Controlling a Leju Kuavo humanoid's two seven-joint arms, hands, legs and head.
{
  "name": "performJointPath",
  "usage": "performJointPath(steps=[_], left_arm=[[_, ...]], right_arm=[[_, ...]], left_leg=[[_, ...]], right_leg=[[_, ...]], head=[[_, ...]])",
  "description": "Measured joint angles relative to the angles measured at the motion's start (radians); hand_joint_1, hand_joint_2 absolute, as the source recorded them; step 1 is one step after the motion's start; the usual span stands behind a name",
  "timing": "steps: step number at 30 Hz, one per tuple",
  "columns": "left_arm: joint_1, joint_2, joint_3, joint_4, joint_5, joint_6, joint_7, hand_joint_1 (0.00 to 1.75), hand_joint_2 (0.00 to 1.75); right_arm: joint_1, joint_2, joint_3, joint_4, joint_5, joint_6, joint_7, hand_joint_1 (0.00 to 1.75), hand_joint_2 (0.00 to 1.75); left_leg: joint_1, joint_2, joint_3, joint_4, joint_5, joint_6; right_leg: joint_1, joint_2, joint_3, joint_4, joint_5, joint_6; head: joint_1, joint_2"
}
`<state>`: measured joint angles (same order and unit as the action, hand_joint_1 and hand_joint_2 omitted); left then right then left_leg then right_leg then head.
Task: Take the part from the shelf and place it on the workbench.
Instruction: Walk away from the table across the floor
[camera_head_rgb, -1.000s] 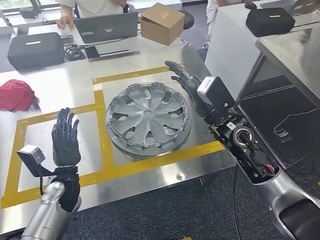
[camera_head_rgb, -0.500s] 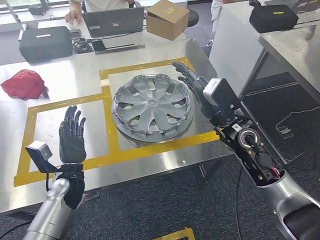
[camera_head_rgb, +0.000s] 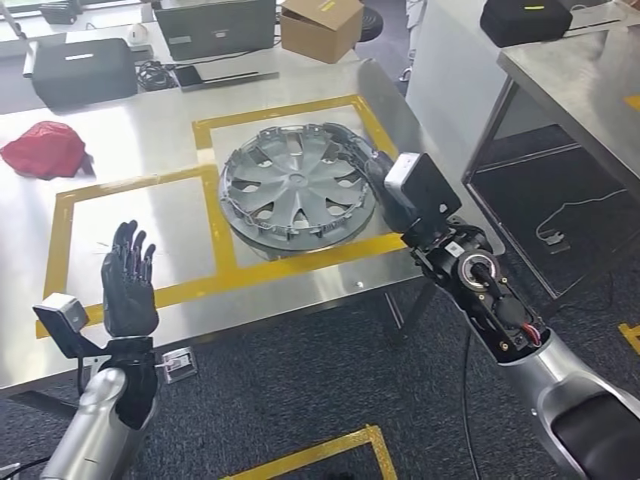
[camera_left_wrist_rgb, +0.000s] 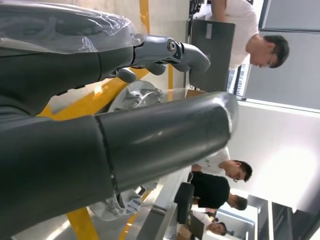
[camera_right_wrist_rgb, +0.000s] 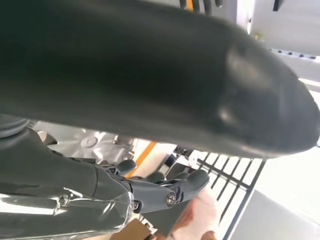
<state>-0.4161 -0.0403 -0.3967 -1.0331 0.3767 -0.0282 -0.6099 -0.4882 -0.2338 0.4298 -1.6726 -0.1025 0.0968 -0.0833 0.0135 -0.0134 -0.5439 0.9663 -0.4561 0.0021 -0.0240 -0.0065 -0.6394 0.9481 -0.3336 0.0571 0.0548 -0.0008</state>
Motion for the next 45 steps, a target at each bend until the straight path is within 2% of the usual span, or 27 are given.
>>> performJointPath(steps=[2,5,6,7,9,10,12,14,16,17,20,21,23,25,26,27,29,31,32,33,35,36,37,39,41,43,45], left_arm=[[0.001,0.000,0.000,0.000,-0.001,0.000,0.002,0.00,0.00],[0.002,-0.001,0.000,-0.001,-0.003,0.000,0.006,0.00,0.00],[0.003,0.000,0.000,-0.001,-0.004,0.001,0.008,0.00,0.00],[0.003,0.000,0.000,-0.001,-0.005,0.001,0.010,0.00,0.00],[0.004,0.001,0.000,-0.002,-0.007,0.001,0.014,0.00,0.00],[0.004,0.001,0.000,-0.004,-0.007,0.001,0.015,0.00,0.00],[0.003,0.002,0.000,-0.009,-0.007,0.001,0.018,0.00,0.00],[0.004,0.003,0.000,-0.011,-0.007,0.001,0.019,0.00,0.00],[0.006,0.005,0.001,-0.013,-0.007,0.001,0.020,0.00,0.00],[0.006,0.006,0.001,-0.013,-0.007,0.002,0.020,0.00,0.00],[0.009,0.012,0.001,-0.016,-0.007,0.002,0.022,0.00,0.00],[0.011,0.014,0.001,-0.016,-0.007,0.002,0.023,0.00,0.00],[0.014,0.017,0.001,-0.017,-0.007,0.002,0.025,0.00,0.00],[0.014,0.020,0.001,-0.021,-0.007,0.002,0.029,0.00,0.00],[0.013,0.021,0.001,-0.024,-0.006,0.002,0.032,0.00,0.00],[0.012,0.021,0.001,-0.029,-0.005,0.004,0.034,0.00,0.00],[0.011,0.022,0.001,-0.034,-0.003,0.006,0.038,0.00,0.00],[0.012,0.023,0.001,-0.036,-0.003,0.007,0.039,0.00,0.00],[0.013,0.023,0.001,-0.036,-0.002,0.007,0.039,0.00,0.00],[0.013,0.022,0.001,-0.036,-0.002,0.007,0.039,0.00,0.00],[0.014,0.022,0.001,-0.038,0.000,0.007,0.040,0.00,0.00],[0.014,0.022,0.001,-0.039,0.001,0.008,0.040,0.00,0.00],[0.014,0.021,0.001,-0.040,0.004,0.008,0.041,0.00,0.00],[0.015,0.022,0.001,-0.042,0.009,0.009,0.041,0.00,0.00],[0.016,0.023,0.001,-0.048,0.012,0.010,0.042,0.00,0.00],[0.016,0.024,0.001,-0.055,0.013,0.012,0.042,0.00,0.00],[0.017,0.024,0.001,-0.060,0.014,0.015,0.042,0.00,0.00]], right_arm=[[0.001,0.000,0.000,0.000,0.000,-0.001,0.002,0.00,0.00],[0.000,0.000,-0.001,0.001,0.000,-0.003,0.006,0.00,0.00],[0.000,0.000,0.000,0.002,0.000,-0.003,0.007,0.00,0.00],[0.000,0.000,0.000,0.003,0.000,-0.003,0.008,0.00,0.00],[0.000,0.000,0.001,0.005,0.000,-0.002,0.009,0.00,0.00],[-0.002,0.000,0.001,0.005,0.000,-0.002,0.009,0.00,0.00],[-0.005,0.000,0.002,0.005,0.000,-0.001,0.009,0.00,0.00],[-0.008,0.001,0.002,0.004,0.000,-0.001,0.010,0.00,0.00],[-0.010,0.002,0.003,0.005,0.000,0.000,0.011,0.00,0.00],[-0.012,0.004,0.004,0.005,0.000,0.001,0.012,0.00,0.00],[-0.013,0.007,0.009,0.005,0.000,0.002,0.015,0.00,0.00],[-0.013,0.008,0.010,0.005,0.000,0.002,0.017,0.00,0.00],[-0.012,0.008,0.011,0.005,0.000,0.001,0.018,0.00,0.00],[-0.014,0.008,0.009,0.006,0.006,-0.003,0.018,0.00,0.00],[-0.016,0.008,0.006,0.005,0.011,-0.007,0.018,0.00,0.00],[-0.019,0.007,0.001,0.005,0.017,-0.012,0.018,0.00,0.00],[-0.028,0.006,-0.013,0.005,0.025,-0.016,0.018,0.00,0.00],[-0.034,0.002,-0.025,0.006,0.031,-0.016,0.019,0.00,0.00],[-0.036,-0.001,-0.030,0.006,0.033,-0.015,0.021,0.00,0.00],[-0.036,-0.003,-0.036,0.007,0.036,-0.014,0.022,0.00,0.00],[-0.039,-0.008,-0.049,0.009,0.041,-0.014,0.024,0.00,0.00],[-0.040,-0.009,-0.057,0.010,0.044,-0.013,0.023,0.00,0.00],[-0.041,-0.010,-0.064,0.012,0.049,-0.013,0.022,0.00,0.00],[-0.044,-0.011,-0.076,0.016,0.058,-0.009,0.020,0.00,0.00],[-0.053,-0.012,-0.086,0.019,0.062,-0.005,0.019,0.00,0.00],[-0.067,-0.014,-0.097,0.021,0.063,-0.003,0.017,0.00,0.00],[-0.076,-0.017,-0.105,0.022,0.064,-0.001,0.016,0.00,0.00]], left_leg=[[0.001,0.003,-0.012,-0.003,0.014,0.021],[-0.003,0.005,-0.040,-0.004,0.039,0.039],[-0.006,0.006,-0.050,-0.004,0.047,0.040],[-0.009,0.005,-0.061,-0.004,0.056,0.041],[-0.014,0.005,-0.080,-0.003,0.072,0.041],[-0.015,0.004,-0.087,-0.003,0.079,0.039],[-0.017,0.004,-0.097,-0.005,0.094,0.033],[-0.014,0.005,-0.100,-0.014,0.113,0.022],[-0.014,0.002,-0.106,-0.022,0.121,0.009],[-0.015,0.002,-0.116,-0.008,0.100,0.003],[-0.010,0.004,-0.172,0.158,-0.037,-0.014],[-0.007,0.004,-0.187,0.224,-0.066,-0.019],[0.000,0.005,-0.179,0.278,-0.053,-0.029],[0.009,0.006,-0.105,0.196,-0.002,-0.039],[0.009,0.005,-0.056,0.126,0.001,-0.042],[0.008,0.004,-0.021,0.070,-0.003,-0.037],[0.002,0.001,0.004,0.019,-0.018,-0.018],[0.003,0.002,-0.009,0.018,-0.005,0.006],[0.004,0.004,-0.017,0.017,0.005,0.017],[0.005,0.006,-0.027,0.014,0.016,0.026],[0.004,0.008,-0.052,0.013,0.039,0.037],[0.003,0.008,-0.066,0.013,0.051,0.039],[0.001,0.008,-0.081,0.013,0.063,0.039],[-0.001,0.007,-0.112,0.014,0.088,0.037],[-0.003,0.007,-0.137,0.014,0.111,0.031],[-0.004,0.008,-0.148,0.009,0.135,0.021],[-0.002,0.008,-0.148,-0.009,0.163,0.009]], right_leg=[[-0.002,0.001,-0.016,0.033,-0.036,0.009],[-0.002,0.002,-0.068,0.227,-0.178,0.013],[-0.002,0.002,-0.079,0.290,-0.205,0.013],[-0.001,0.002,-0.075,0.323,-0.211,0.012],[0.004,0.003,-0.014,0.269,-0.170,0.001],[0.009,0.004,0.037,0.198,-0.149,-0.010],[0.018,0.004,0.128,0.055,-0.141,-0.026],[0.024,0.004,0.157,-0.004,-0.143,-0.032],[0.022,0.001,0.151,-0.025,-0.117,-0.038],[0.019,-0.002,0.146,-0.036,-0.102,-0.044],[0.014,-0.007,0.112,-0.045,-0.065,-0.055],[0.013,-0.008,0.097,-0.042,-0.055,-0.055],[0.010,-0.008,0.062,-0.032,-0.037,-0.050],[0.003,-0.008,0.027,-0.012,-0.023,-0.041],[0.001,-0.007,0.009,0.000,-0.018,-0.034],[0.000,-0.007,-0.004,0.009,-0.012,-0.027],[0.002,-0.005,-0.017,0.015,0.002,-0.013],[0.001,-0.003,-0.021,0.014,0.013,-0.001],[0.000,-0.001,-0.029,0.025,-0.003,0.003],[-0.001,0.000,-0.040,0.058,-0.041,0.007],[-0.001,0.002,-0.070,0.182,-0.154,0.010],[-0.001,0.003,-0.080,0.252,-0.196,0.011],[-0.001,0.003,-0.081,0.304,-0.212,0.011],[0.000,0.003,-0.039,0.315,-0.181,0.006],[0.005,0.004,0.060,0.202,-0.152,-0.005],[0.013,0.005,0.149,0.068,-0.167,-0.015],[0.020,0.005,0.170,0.012,-0.169,-0.024]], head=[[0.004,0.000],[0.016,0.000],[0.020,0.000],[0.022,0.000],[0.025,0.000],[0.027,0.000],[0.028,0.000],[0.028,0.000],[0.032,0.000],[0.031,0.000],[0.012,0.000],[0.008,0.000],[0.002,0.000],[-0.002,0.000],[-0.004,0.000],[-0.005,0.000],[-0.005,0.000],[-0.003,0.000],[-0.001,0.000],[0.002,0.000],[0.010,0.000],[0.014,0.000],[0.018,0.000],[0.023,0.000],[0.029,0.000],[0.031,0.000],[0.032,0.000]])
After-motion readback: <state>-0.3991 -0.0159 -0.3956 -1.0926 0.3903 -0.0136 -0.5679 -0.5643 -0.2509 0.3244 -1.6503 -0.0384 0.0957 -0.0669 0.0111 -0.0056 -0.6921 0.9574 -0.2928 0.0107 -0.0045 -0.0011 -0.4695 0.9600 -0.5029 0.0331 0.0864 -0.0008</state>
